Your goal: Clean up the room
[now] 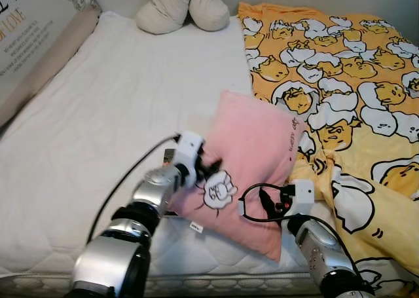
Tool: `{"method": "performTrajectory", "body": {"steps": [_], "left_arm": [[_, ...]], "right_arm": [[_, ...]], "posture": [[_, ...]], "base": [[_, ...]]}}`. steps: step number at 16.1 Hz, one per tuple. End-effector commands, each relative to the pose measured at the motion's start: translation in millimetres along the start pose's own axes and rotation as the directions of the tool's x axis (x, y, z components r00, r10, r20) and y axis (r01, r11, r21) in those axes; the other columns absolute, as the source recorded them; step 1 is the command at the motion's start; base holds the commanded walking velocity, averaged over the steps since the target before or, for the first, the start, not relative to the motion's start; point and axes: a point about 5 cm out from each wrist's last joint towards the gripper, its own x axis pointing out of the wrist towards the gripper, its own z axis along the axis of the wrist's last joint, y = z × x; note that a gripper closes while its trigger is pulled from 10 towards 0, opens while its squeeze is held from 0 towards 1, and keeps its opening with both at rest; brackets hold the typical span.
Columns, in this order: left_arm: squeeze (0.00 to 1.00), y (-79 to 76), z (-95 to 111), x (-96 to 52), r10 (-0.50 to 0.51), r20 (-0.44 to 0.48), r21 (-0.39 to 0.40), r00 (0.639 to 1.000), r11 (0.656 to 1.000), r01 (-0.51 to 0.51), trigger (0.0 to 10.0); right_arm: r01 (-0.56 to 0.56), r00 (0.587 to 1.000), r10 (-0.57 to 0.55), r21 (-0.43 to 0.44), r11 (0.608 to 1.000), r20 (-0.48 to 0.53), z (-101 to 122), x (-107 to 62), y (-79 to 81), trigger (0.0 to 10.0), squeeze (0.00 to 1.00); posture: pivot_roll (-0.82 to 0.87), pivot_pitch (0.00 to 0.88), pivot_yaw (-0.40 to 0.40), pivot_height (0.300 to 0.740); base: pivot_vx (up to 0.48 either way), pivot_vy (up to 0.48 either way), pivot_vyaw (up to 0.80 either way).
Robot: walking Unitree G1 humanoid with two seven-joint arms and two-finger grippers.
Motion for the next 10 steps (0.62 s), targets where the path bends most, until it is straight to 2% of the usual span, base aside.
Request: {"method": "performTrajectory", "body": {"steps": [1, 2, 3, 5, 6, 7, 10], "left_arm": [[0.0, 9.3, 9, -4.8, 0.021, 0.057, -0.018, 0.998, 1.0, -0.02, 10.0], [0.0, 10.9, 11, -6.0, 0.011, 0.072, -0.031, 0.997, 0.999, -0.009, 10.0], [0.0, 11.7, 3, -13.1, -0.079, 0.03, -0.094, 0.996, 0.992, 0.082, 10.0], [0.0, 11.8, -1, -18.0, -0.109, 0.009, -0.059, 0.994, 0.992, 0.11, 10.0], [1.0, 13.4, 3, -21.6, -0.087, 0.046, 0.055, 0.995, 0.995, 0.084, 10.0], [1.0, 12.6, 7, -22.4, -0.09, 0.071, 0.087, 0.993, 0.993, 0.084, 10.0], [1.0, -1.5, 15, -20.1, -0.164, 0.077, 0.099, 0.983, 0.983, 0.157, 10.0]], "right_arm": [[-0.022, 0.998, 0.021, -0.015, 1.0, -0.052, -10, 0.6, 5.2, 0.0, 0.0], [-0.017, 0.998, 0.016, -0.015, 1.0, -0.053, -10, 0.4, 4.4, 0.0, 0.0], [-0.012, 0.999, 0.012, -0.008, 1.0, -0.051, -11, -1.3, 2.7, 0.0, 0.0], [-0.006, 0.999, 0.005, -0.008, 1.0, -0.045, -10, -2.5, 0.1, 0.0, 0.0], [0.002, 0.999, -0.002, -0.008, 1.0, -0.04, -10, -3.6, -2.1, 0.0, 0.0], [0.009, 0.999, -0.009, -0.009, 1.0, -0.035, -10, -5.5, -4.3, 0.0, 0.0], [0.019, 1.0, -0.02, -0.017, 1.0, -0.009, -7, -7.7, -7.8, 0.0, 0.0]], "posture": [[0.12, 0.114, 0.015, 0.74], [0.12, 0.111, 0.015, 0.74], [0.13, 0.106, 0.014, 0.74], [0.13, 0.101, 0.014, 0.74], [0.13, 0.1, 0.014, 0.74], [0.13, 0.097, 0.013, 0.74], [0.12, 0.088, 0.014, 0.74]], "base": [[0.0, 0.0, 0.0], [0.0, 0.0, 0.0], [0.0, 0.0, 0.0], [0.0, 0.0, 0.0], [0.0, 0.0, 0.0], [0.0, 0.0, 0.0], [0.0, 0.0, 0.0]]}}
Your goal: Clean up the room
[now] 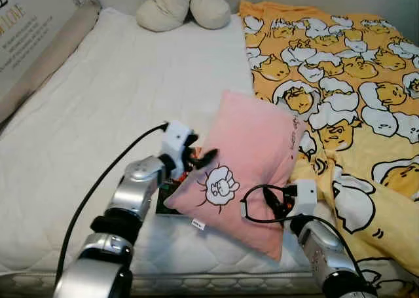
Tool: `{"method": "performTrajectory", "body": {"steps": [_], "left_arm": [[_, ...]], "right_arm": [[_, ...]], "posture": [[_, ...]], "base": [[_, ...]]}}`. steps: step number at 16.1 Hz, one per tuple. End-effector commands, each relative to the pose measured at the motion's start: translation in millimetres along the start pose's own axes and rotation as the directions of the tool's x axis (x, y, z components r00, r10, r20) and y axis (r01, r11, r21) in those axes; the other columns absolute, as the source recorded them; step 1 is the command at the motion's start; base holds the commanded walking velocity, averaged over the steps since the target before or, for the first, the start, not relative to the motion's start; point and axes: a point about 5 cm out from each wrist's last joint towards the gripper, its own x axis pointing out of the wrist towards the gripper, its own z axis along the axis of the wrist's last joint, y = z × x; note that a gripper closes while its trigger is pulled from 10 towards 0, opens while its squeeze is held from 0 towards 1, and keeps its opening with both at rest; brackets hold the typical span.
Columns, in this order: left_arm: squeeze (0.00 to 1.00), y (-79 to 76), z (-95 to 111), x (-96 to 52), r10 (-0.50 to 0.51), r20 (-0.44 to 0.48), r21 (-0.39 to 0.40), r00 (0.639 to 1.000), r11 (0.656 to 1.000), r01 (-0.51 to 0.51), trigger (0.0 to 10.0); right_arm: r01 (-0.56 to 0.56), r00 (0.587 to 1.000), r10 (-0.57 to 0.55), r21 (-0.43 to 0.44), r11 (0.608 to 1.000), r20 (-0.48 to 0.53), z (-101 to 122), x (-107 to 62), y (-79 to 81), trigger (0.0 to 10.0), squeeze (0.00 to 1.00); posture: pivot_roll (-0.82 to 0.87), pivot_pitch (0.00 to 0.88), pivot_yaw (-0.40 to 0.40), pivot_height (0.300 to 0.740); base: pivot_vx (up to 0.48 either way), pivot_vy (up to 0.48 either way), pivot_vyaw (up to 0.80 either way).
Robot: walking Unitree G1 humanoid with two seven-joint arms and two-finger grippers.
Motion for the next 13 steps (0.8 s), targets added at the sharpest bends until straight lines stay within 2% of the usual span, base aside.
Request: {"method": "performTrajectory", "body": {"steps": [1, 2, 4, 5, 6, 7, 8, 11, 12, 13], "left_arm": [[1.0, -2.7, -2, 2.0, -0.007, -0.022, -0.009, 1.0, 1.0, 0.007, 10.0], [1.0, -4.8, -3, 4.5, -0.02, -0.027, -0.026, 0.999, 0.999, 0.019, 10.0], [1.0, -15.7, -16, 11.8, -0.08, -0.092, -0.07, 0.993, 0.995, 0.074, 10.0], [1.0, -21.4, -25, 15.2, -0.083, -0.14, -0.086, 0.987, 0.994, 0.071, 10.0], [1.0, -27.1, -38, 19.0, -0.046, -0.224, -0.057, 0.974, 0.998, 0.034, 10.0], [1.0, -34.5, -48, 20.5, -0.079, -0.275, -0.088, 0.958, 0.995, 0.056, 10.0], [0.0, -39.6, -51, 22.3, -0.095, -0.279, -0.092, 0.955, 0.993, 0.072, 10.0], [0.0, -49.1, -55, 29.0, -0.078, -0.291, -0.119, 0.954, 0.992, 0.045, 10.0], [0.0, -48.1, -57, 29.6, -0.037, -0.299, -0.12, 0.953, 0.993, 0.001, 0.0], [0.0, -46.3, -55, 31.1, 0.002, -0.297, -0.102, 0.955, 0.994, -0.034, 0.0]], "right_arm": [[0.004, 1.0, -0.004, 0.005, 1.0, -0.02, -6, -4.1, -2.2, 0.0, 0.0], [0.009, 1.0, -0.009, 0.006, 1.0, -0.014, -5, -5.0, -3.8, 0.0, 0.0], [0.013, 1.0, -0.013, 0.006, 1.0, -0.02, -7, -7.2, -6.5, 0.0, 0.0], [0.014, 1.0, -0.014, 0.002, 1.0, -0.023, -8, -8.5, -7.1, 0.0, 0.0], [0.016, 1.0, -0.016, -0.002, 1.0, -0.024, -8, -9.9, -8.3, 0.0, 0.0], [0.016, 1.0, -0.016, -0.007, 1.0, -0.025, -9, -11.2, -9.1, 0.0, 0.0], [0.015, 1.0, -0.015, -0.012, 1.0, -0.025, -9, -12.2, -9.9, 0.0, 0.0], [0.02, 0.999, -0.02, -0.018, 1.0, -0.025, -8, -14.6, -13.2, 0.0, 0.0], [0.024, 0.999, -0.025, -0.019, 1.0, -0.026, -8, -15.1, -14.7, 0.0, 0.0], [0.031, 0.999, -0.031, -0.018, 0.999, -0.026, -7, -15.3, -16.5, 0.0, 0.0]], "posture": [[0.11, 0.083, 0.017, 0.74], [0.11, 0.081, 0.016, 0.74], [0.1, 0.082, 0.012, 0.74], [0.1, 0.085, 0.01, 0.74], [0.1, 0.089, 0.006, 0.74], [0.07, 0.092, 0.004, 0.74], [0.07, 0.092, 0.003, 0.74], [0.06, 0.091, 0.003, 0.74], [0.06, 0.08, 0.005, 0.74], [0.05, 0.076, 0.009, 0.74]], "base": [[0.0, 0.0, 0.0], [0.0, 0.0, 0.0], [0.0, 0.0, 0.0], [0.0, 0.0, 0.0], [0.0, 0.0, 0.0], [0.0, 0.0, 0.0], [0.0, 0.0, 0.0], [0.0, 0.0, 0.0], [0.0, 0.0, 0.0], [0.0, 0.0, 0.0]]}}
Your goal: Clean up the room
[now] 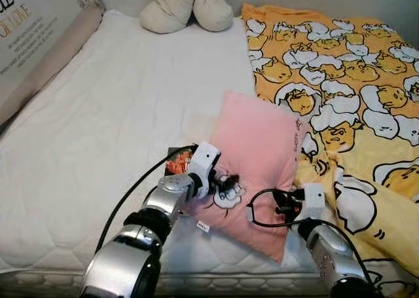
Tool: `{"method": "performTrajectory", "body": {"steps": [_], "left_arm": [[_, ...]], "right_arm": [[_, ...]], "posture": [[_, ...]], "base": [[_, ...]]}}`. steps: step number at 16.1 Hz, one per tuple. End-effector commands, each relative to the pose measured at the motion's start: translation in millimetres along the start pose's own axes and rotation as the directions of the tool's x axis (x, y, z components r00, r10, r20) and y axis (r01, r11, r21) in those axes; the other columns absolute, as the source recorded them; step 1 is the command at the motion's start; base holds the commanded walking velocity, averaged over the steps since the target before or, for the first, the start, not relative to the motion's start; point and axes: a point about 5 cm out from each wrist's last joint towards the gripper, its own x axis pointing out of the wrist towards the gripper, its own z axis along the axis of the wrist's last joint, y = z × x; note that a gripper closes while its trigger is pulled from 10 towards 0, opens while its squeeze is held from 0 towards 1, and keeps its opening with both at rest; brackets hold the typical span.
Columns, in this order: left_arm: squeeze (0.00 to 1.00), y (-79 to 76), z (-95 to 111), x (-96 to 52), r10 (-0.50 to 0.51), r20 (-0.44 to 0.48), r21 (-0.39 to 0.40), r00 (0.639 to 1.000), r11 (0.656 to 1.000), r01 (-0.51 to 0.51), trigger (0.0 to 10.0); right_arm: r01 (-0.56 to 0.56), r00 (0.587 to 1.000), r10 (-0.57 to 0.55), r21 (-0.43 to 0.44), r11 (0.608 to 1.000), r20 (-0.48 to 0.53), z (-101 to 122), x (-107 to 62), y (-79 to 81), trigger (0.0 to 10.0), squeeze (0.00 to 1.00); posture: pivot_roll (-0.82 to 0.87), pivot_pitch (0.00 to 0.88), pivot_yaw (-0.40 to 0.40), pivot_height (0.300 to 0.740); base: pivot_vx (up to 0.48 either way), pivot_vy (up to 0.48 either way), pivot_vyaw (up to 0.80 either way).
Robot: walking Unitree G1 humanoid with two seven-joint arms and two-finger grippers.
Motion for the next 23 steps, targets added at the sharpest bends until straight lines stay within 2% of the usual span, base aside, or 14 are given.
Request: {"method": "performTrajectory", "body": {"steps": [1, 4, 8, 11, 13, 14, 16, 18, 19, 20, 22, 23], "left_arm": [[0.0, -4.6, -11, 1.4, -0.002, -0.053, -0.009, 0.999, 1.0, 0.001, 0.0], [0.0, -6.3, -14, 1.4, -0.012, -0.063, 0.022, 0.998, 1.0, 0.013, 0.0], [0.0, -19.2, -24, 5.0, -0.051, -0.112, 0.07, 0.992, 0.996, 0.059, 0.0], [0.0, -26.7, -23, 8.1, -0.066, -0.087, 0.042, 0.994, 0.997, 0.07, 0.0], [0.0, -25.6, -21, 8.6, -0.034, -0.051, -0.002, 0.998, 0.999, 0.034, 0.0], [0.0, -25.0, -17, 9.6, 0.012, -0.004, -0.045, 1.0, 0.999, -0.012, 0.0], [0.0, -28.6, -9, 11.7, 0.035, 0.071, -0.083, 0.997, 0.996, -0.029, 0.0], [0.0, -32.6, 0, 13.7, 0.013, 0.122, -0.09, 0.992, 0.996, -0.002, 0.0], [0.0, -31.7, 13, 14.0, 0.005, 0.177, -0.091, 0.984, 0.996, 0.011, 0.0], [0.0, -25.4, 37, 11.2, 0.011, 0.28, -0.09, 0.96, 0.996, 0.015, 0.0], [0.0, -13.6, 64, 3.2, 0.045, 0.389, -0.091, 0.92, 0.996, -0.01, 0.0], [0.0, -7.5, 72, -2.1, 0.06, 0.429, -0.091, 0.901, 0.996, -0.022, 0.0]], "right_arm": [[0.013, 1.0, -0.012, 0.007, 1.0, -0.026, -4, -3.9, -5.1, 0.0, 0.0], [0.056, 0.998, -0.056, 0.017, 0.998, -0.006, 5, 0.6, -11.7, 0.0, 0.0], [0.039, 0.999, -0.039, 0.001, 0.999, -0.027, 7, 6.8, -6.2, 0.0, 0.0], [0.073, 0.996, -0.071, 0.041, 0.996, -0.044, 2, 6.9, -8.3, 0.0, 0.0], [0.077, 0.996, -0.074, 0.046, 0.996, -0.046, 2, 8.6, -6.7, 0.0, 0.0], [0.081, 0.996, -0.079, 0.049, 0.995, -0.044, 2, 9.6, -5.8, 0.0, 0.0], [0.127, 0.992, -0.126, 0.082, 0.989, -0.019, 6, 12.4, -7.4, 0.0, 0.0], [0.109, 0.993, -0.112, 0.075, 0.991, 0.037, 24, 19.2, -5.7, 0.0, 0.0], [0.093, 0.989, -0.1, 0.062, 0.994, 0.113, 47, 23.9, -6.0, 0.0, 0.0], [0.063, 0.974, -0.067, 0.027, 0.998, 0.218, 81, 27.5, -4.8, 0.0, 0.0], [0.028, 0.949, -0.017, -0.031, 0.999, 0.315, 113, 27.3, -0.5, 0.0, 0.0], [0.016, 0.944, 0.006, -0.063, 0.998, 0.329, 122, 27.2, 1.9, 0.0, 0.0]], "posture": [[0.05, 0.07, 0.013, 0.74], [0.07, 0.062, 0.009, 0.74], [0.07, 0.055, 0.009, 0.74], [0.06, 0.015, 0.028, 0.74], [0.06, 0.0, 0.038, 0.74], [0.06, 0.0, 0.044, 0.74], [0.07, 0.0, 0.051, 0.74], [0.09, 0.0, 0.052, 0.74], [0.09, 0.0, 0.049, 0.74], [0.1, 0.0, 0.047, 0.74], [0.11, 0.0, 0.041, 0.74], [0.12, 0.0, 0.038, 0.74]], "base": [[0.0, 0.0, 0.0], [0.0, 0.0, 0.0], [0.0, 0.0, 0.0], [0.0, 0.0, 0.0], [0.0, 0.0, 0.0], [0.0, 0.0, 0.0], [0.0, 0.0, 0.0], [0.0, 0.0, 0.0], [0.0, 0.0, 0.0], [0.0, 0.0, 0.0], [0.0, 0.0, 0.0], [0.0, 0.0, 0.0]]}}
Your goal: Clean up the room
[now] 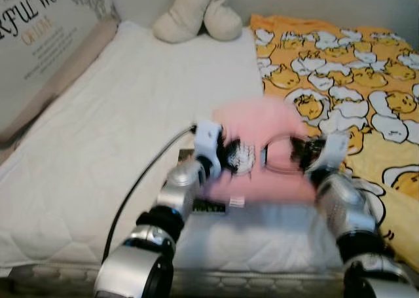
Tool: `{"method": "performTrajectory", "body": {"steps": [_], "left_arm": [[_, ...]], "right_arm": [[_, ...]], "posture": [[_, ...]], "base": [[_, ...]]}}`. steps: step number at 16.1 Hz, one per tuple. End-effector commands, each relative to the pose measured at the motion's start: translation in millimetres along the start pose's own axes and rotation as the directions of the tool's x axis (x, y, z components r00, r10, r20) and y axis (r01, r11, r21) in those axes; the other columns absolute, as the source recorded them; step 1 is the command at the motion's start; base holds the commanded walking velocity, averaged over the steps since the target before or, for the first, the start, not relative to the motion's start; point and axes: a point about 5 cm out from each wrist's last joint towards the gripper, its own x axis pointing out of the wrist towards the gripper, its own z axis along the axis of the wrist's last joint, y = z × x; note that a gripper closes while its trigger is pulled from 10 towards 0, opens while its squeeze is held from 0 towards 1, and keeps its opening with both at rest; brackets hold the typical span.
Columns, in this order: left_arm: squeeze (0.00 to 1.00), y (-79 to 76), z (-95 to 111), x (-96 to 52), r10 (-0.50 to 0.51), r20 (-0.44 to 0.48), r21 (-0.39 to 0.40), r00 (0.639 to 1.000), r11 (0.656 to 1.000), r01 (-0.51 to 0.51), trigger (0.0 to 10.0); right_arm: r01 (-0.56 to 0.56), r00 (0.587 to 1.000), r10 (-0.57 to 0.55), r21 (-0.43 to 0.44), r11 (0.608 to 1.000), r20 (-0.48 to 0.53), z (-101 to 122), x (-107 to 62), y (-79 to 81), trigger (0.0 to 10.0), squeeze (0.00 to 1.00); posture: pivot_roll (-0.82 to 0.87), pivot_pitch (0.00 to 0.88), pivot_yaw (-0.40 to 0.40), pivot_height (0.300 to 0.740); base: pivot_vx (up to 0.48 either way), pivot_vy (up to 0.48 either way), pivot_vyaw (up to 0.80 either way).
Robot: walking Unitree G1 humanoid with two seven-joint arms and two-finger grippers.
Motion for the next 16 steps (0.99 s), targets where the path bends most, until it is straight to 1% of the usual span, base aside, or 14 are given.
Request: {"method": "performTrajectory", "body": {"steps": [1, 2, 3, 4, 6, 8, 9, 11, 13, 16], "left_arm": [[0.0, 3.6, 23, 0.9, 0.007, 0.104, 0.018, 0.995, 1.0, -0.009, 0.0], [0.0, 10.1, 31, -3.5, 0.04, 0.155, 0.017, 0.987, 0.999, -0.044, 0.0], [0.0, 16.6, 39, -13.3, 0.083, 0.223, 0.055, 0.971, 0.994, -0.098, 0.0], [0.0, 19.4, 36, -20.4, 0.118, 0.243, 0.082, 0.963, 0.986, -0.142, 10.0], [0.0, 23.3, 31, -21.6, 0.136, 0.224, 0.093, 0.965, 0.983, -0.16, 10.0], [0.0, 34.4, 41, -23.3, 0.172, 0.238, 0.112, 0.956, 0.973, -0.203, 10.0], [0.0, 35.7, 42, -23.3, 0.174, 0.238, 0.116, 0.956, 0.972, -0.206, 10.0], [0.0, 34.1, 44, -24.0, 0.176, 0.236, 0.124, 0.956, 0.97, -0.209, 10.0], [0.0, 30.8, 43, -20.7, 0.166, 0.227, 0.141, 0.96, 0.969, -0.201, 10.0], [0.0, 33.3, 47, -16.4, 0.148, 0.215, 0.164, 0.965, 0.969, -0.186, 10.0]], "right_arm": [[-0.042, 0.999, 0.042, -0.022, 0.999, 0.017, 8, 3.0, 6.4, 0.0, 0.0], [-0.05, 0.998, 0.051, -0.056, 0.997, 0.024, 13, 4.5, 7.9, 0.4, 0.0], [-0.05, 0.998, 0.052, -0.088, 0.995, 0.023, 14, 4.5, 8.7, 10.0, 0.0], [-0.026, 1.0, 0.027, -0.086, 0.996, 0.01, 6, 0.3, 6.0, 10.0, 0.0], [-0.003, 1.0, 0.001, -0.077, 0.997, -0.015, -2, -2.7, 5.0, 10.0, 0.0], [-0.006, 0.999, 0.003, -0.08, 0.997, -0.037, -9, -6.2, 9.9, 10.0, 0.0], [-0.009, 0.999, 0.006, -0.083, 0.997, -0.042, -9, -6.5, 10.6, 10.0, 0.0], [-0.014, 0.999, 0.01, -0.091, 0.996, -0.045, -9, -6.4, 10.8, 10.0, 0.0], [-0.004, 0.999, 0.0, -0.1, 0.995, -0.044, -7, -5.8, 7.7, 10.0, 0.0], [0.033, 0.998, -0.037, -0.091, 0.995, -0.045, -11, -7.7, 5.6, 10.0, 0.0]], "posture": [[0.12, 0.0, 0.037, 0.74], [0.13, 0.0, 0.033, 0.74], [0.13, 0.0, 0.025, 0.74], [0.15, 0.0, 0.015, 0.74], [0.15, 0.0, 0.014, 0.74], [0.15, 0.0, 0.019, 0.74], [0.15, 0.0, 0.021, 0.74], [0.15, 0.0, 0.024, 0.74], [0.14, 0.0, 0.027, 0.74], [0.13, 0.0, 0.034, 0.74]], "base": [[0.0, 0.0, 0.0], [0.0, 0.0, 0.0], [0.0, 0.0, 0.0], [0.0, 0.0, 0.63], [0.0, 0.0, 0.61], [0.0, 0.452, 0.53], [0.0, 0.458, 0.51], [0.0, 0.458, 0.49], [0.0, 0.458, 0.47], [0.0, 0.463, 0.45]]}}
